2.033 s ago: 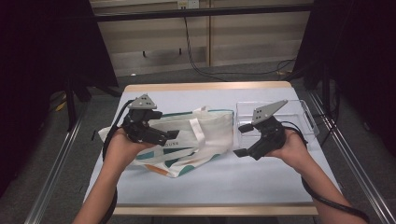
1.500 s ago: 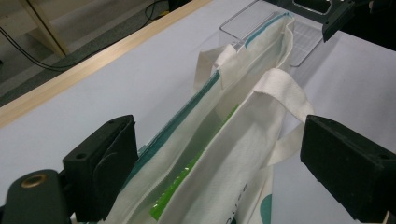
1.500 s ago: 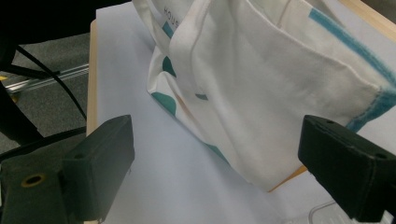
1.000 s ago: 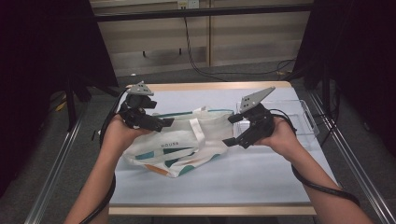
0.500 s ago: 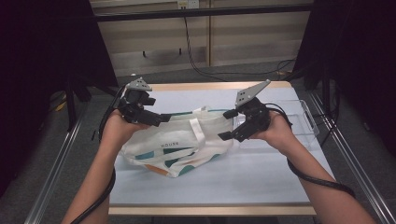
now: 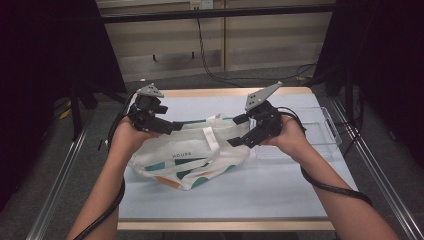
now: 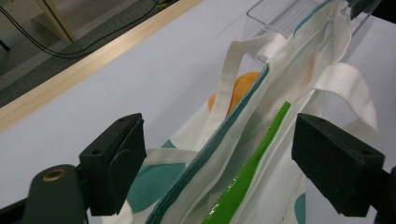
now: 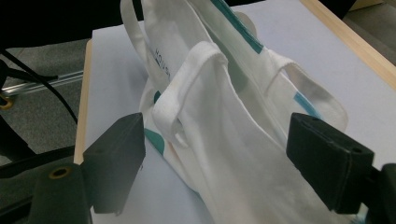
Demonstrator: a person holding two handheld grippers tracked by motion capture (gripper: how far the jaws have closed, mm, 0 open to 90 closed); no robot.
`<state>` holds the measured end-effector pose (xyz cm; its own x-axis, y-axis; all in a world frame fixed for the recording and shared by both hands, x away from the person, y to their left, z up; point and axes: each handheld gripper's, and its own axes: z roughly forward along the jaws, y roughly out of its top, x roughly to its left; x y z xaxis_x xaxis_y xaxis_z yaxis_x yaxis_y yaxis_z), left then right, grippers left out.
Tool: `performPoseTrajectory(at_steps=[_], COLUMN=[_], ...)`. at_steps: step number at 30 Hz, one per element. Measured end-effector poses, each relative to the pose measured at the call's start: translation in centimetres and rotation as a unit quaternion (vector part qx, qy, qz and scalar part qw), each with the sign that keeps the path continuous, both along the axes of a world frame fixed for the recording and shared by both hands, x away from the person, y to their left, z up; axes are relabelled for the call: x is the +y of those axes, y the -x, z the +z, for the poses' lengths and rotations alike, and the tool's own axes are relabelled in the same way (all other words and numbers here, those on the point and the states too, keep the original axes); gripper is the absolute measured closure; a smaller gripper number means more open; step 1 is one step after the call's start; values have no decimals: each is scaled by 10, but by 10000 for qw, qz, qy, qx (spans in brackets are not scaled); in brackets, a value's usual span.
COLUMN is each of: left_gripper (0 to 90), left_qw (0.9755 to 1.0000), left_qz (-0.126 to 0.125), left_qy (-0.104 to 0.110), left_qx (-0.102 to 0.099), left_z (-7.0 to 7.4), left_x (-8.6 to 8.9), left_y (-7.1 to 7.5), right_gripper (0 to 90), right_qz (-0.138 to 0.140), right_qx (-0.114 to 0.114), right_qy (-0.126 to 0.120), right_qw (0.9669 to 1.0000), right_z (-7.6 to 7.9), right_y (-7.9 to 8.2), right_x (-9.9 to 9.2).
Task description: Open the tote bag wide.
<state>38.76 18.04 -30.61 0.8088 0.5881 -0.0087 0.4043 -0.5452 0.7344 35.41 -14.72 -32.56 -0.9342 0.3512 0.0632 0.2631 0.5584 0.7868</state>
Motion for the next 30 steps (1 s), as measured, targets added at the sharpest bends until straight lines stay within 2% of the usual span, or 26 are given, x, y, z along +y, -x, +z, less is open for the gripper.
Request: performPoseTrajectory(at_steps=[5, 8, 11, 18, 20, 21, 24, 25, 26, 27, 28, 29, 30], left_gripper=[223, 227, 227, 228, 227, 227, 230, 231, 240, 240, 259, 259, 278], left_qw=[9999, 9998, 9998, 9998, 9998, 9998, 9998, 9998, 9998, 9997, 9996, 9997, 9995], left_qz=[45, 14, 27, 64, 73, 97, 102, 96, 96, 98, 91, 71, 60], left_qy=[30, -99, -50, -58, -62, -55, -90, -87, -79, -56, -8, -86, -80], left_qx=[159, 167, 182, 176, 150, 150, 144, 168, 171, 217, 260, 226, 315], left_z=[-7, -9, -11, -11, -11, -11, -11, -12, -13, -14, -15, -16, -17], left_x=[4, 5, 7, 8, 9, 10, 12, 13, 14, 15, 15, 16, 16], left_y=[-5, -6, -7, -6, -6, -6, -7, -7, -8, -8, -8, -9, -8], right_gripper=[202, 214, 240, 313, 381, 381, 469, 505, 618, 618, 684, 684, 733], right_qz=[64, 122, 138, 208, 270, 270, 285, 261, 219, 219, 169, 169, 174], right_qx=[-41, -35, 42, 38, -16, -16, 41, 64, 73, 73, 116, 116, 179], right_qy=[48, 115, 162, 254, 296, 296, 286, 316, 446, 446, 487, 487, 480], right_qw=[10000, 9999, 9998, 9995, 9992, 9992, 9992, 9991, 9987, 9987, 9986, 9986, 9985], right_z=[-2, -4, -6, -10, -11, -11, -12, -12, -13, -13, -14, -14, -15], right_y=[-3, -4, -5, -4, -4, -4, -4, -4, -3, -3, -2, -2, -2], right_x=[8, 13, 16, 20, 19, 19, 18, 18, 19, 19, 19, 19, 18])
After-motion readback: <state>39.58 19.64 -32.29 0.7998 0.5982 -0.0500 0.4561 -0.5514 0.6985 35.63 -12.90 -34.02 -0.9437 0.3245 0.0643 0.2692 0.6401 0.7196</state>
